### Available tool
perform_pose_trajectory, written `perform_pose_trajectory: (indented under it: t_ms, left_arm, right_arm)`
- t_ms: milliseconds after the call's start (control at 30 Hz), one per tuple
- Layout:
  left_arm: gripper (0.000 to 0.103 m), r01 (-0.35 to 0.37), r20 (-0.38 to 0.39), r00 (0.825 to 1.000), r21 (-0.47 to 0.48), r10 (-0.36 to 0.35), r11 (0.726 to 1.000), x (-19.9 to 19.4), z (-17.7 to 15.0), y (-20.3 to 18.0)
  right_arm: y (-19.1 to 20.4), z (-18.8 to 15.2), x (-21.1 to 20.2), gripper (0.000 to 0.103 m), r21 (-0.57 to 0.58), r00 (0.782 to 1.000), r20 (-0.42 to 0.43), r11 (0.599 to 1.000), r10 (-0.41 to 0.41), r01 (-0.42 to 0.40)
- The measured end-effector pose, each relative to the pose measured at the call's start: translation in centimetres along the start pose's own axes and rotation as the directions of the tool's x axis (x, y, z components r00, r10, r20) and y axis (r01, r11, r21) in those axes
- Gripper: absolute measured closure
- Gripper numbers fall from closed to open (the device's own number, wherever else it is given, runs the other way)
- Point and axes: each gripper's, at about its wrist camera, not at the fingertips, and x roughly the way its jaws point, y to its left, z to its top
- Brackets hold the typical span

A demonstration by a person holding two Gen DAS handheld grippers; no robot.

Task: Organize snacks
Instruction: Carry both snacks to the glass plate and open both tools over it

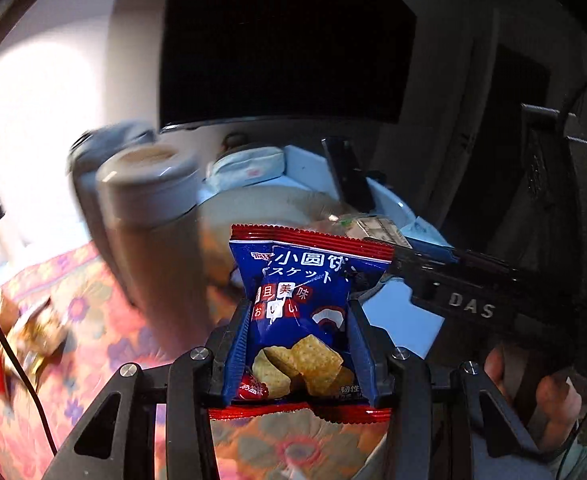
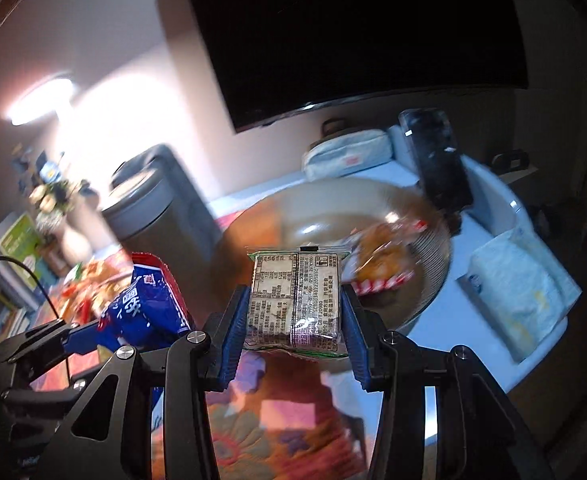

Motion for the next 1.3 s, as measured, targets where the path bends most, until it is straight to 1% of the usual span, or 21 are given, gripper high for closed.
perform_pose_trajectory:
  t_ms: [100,200,267,333,467,567,667,733,800,833,867,967,1000,1100,1300]
  left_arm:
    - [0.059,-0.015,0.007,1.0,0.0,0.015,1.0,1.5,1.7,-1.1]
    - [0.059,-0.055,0.01,0.998,-0.007,0.055,0.998,3.0,3.4,-1.8]
    - [0.059,-0.083,-0.002,0.997,-0.021,0.083,0.996,4.1,4.6,-2.2]
    - [0.059,-0.093,-0.02,0.996,-0.043,0.092,0.995,5.2,5.9,-2.3]
    - [0.059,-0.123,-0.022,0.992,-0.053,0.122,0.991,7.3,7.8,-2.8]
    - [0.059,-0.161,-0.015,0.987,-0.059,0.16,0.985,8.6,8.8,-2.5]
    - [0.059,-0.167,-0.024,0.986,-0.073,0.166,0.983,9.5,9.7,-1.9]
    - [0.058,-0.168,-0.023,0.986,-0.084,0.167,0.982,9.5,9.8,-1.6]
    - [0.049,-0.178,-0.014,0.984,-0.09,0.178,0.98,9.3,9.9,-1.4]
    - [0.04,-0.181,-0.009,0.984,-0.094,0.181,0.979,9.0,9.9,-1.3]
    - [0.037,-0.163,0.001,0.987,-0.101,0.164,0.982,8.6,9.9,-1.1]
    - [0.036,-0.111,0.017,0.993,-0.11,0.113,0.988,7.8,10.0,-1.0]
    - [0.036,-0.103,0.023,0.994,-0.111,0.106,0.988,7.4,9.9,-1.0]
    - [0.036,-0.095,0.043,0.994,-0.102,0.1,0.99,6.4,9.7,-1.5]
    - [0.036,-0.088,0.075,0.993,-0.077,0.094,0.993,4.2,9.4,-2.1]
  right_arm:
    - [-1.5,1.5,0.3,0.06,0.011,0.999,0.028,1.0,-0.029,0.028]
    - [-2.8,3.2,1.4,0.06,0.028,0.998,0.041,0.999,-0.044,0.043]
    - [-3.8,4.3,2.4,0.06,0.041,0.998,0.035,0.998,-0.045,0.043]
    - [-4.8,5.4,3.6,0.06,0.063,0.999,0.017,0.997,-0.039,0.038]
    - [-6.1,7.0,6.3,0.06,0.096,1.0,-0.029,0.995,-0.009,0.012]
    - [-7.0,7.6,8.0,0.06,0.144,0.998,-0.06,0.99,0.017,-0.008]
    - [-7.5,8.0,9.5,0.06,0.17,0.995,-0.086,0.985,0.041,-0.026]
    - [-7.7,8.3,10.5,0.058,0.18,0.993,-0.107,0.983,0.055,-0.035]
    - [-8.3,8.3,11.2,0.051,0.21,0.988,-0.13,0.976,0.088,-0.059]
    - [-8.6,8.3,11.3,0.043,0.227,0.986,-0.134,0.972,0.1,-0.067]
    - [-8.9,8.2,11.1,0.041,0.236,0.985,-0.132,0.969,0.106,-0.073]
    - [-9.2,8.0,10.4,0.041,0.231,0.988,-0.123,0.971,0.091,-0.06]
    - [-9.3,7.9,10.2,0.041,0.234,0.988,-0.12,0.97,0.093,-0.063]
    - [-9.1,7.7,9.4,0.041,0.239,0.986,-0.119,0.967,0.113,-0.082]
    - [-7.2,7.3,7.7,0.041,0.189,0.988,-0.111,0.978,0.111,-0.088]
